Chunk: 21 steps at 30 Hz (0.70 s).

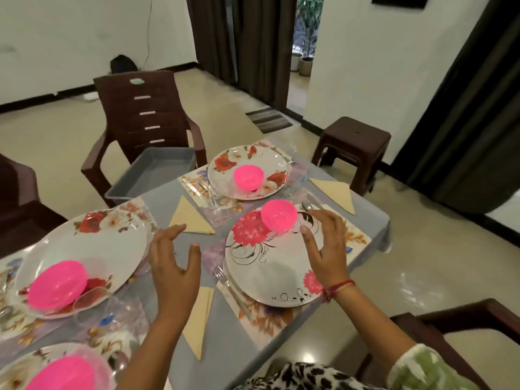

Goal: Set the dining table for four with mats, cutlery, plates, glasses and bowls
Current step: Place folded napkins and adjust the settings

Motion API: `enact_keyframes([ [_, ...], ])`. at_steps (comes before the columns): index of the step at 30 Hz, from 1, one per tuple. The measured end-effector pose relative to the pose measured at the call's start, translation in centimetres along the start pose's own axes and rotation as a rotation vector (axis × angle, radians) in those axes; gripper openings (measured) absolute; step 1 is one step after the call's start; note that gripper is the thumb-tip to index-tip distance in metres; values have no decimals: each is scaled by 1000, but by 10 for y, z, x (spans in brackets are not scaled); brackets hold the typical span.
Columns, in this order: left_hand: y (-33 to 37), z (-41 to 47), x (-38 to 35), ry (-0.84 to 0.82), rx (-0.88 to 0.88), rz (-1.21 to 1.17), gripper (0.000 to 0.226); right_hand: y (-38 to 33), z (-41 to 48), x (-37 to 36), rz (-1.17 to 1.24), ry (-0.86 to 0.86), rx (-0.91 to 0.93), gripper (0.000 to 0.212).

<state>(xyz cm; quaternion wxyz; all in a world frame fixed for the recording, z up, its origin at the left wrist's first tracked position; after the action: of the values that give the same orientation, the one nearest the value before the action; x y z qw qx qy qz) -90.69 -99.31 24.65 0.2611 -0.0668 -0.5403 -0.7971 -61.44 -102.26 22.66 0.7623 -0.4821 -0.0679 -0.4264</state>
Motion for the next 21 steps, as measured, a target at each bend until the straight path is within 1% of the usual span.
enact_keyframes([
  [9, -16, 8, -16, -13, 1, -81, 31, -7, -3, -4, -9, 58, 27, 40],
  [12, -22, 8, -28, -14, 58, -112, 32, -1, 3, 7, -35, 48, 52, 42],
  [15, -17, 12, -46, -22, 69, -133, 35, 16, 18, 18, -54, 64, 61, 48],
  [18, -10, 25, -71, -39, 90, -111, 33, 43, 42, 22, -51, 63, 16, 46],
  [21, 8, 32, -101, -31, 79, -103, 32, 77, 74, 29, -33, 82, 48, 41],
])
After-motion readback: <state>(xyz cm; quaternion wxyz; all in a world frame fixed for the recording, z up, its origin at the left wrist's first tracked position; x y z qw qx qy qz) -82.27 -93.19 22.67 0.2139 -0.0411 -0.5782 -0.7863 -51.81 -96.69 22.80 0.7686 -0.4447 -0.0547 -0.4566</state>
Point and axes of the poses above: each hand's wrist, its own z-axis towards the middle knuckle, its own x-axis out of the back of the hand, y = z × x, the point moved 6 cm from there along z, towards the middle knuckle, and after that the axes turned 2 degrees about x, right-handed, at the moved point
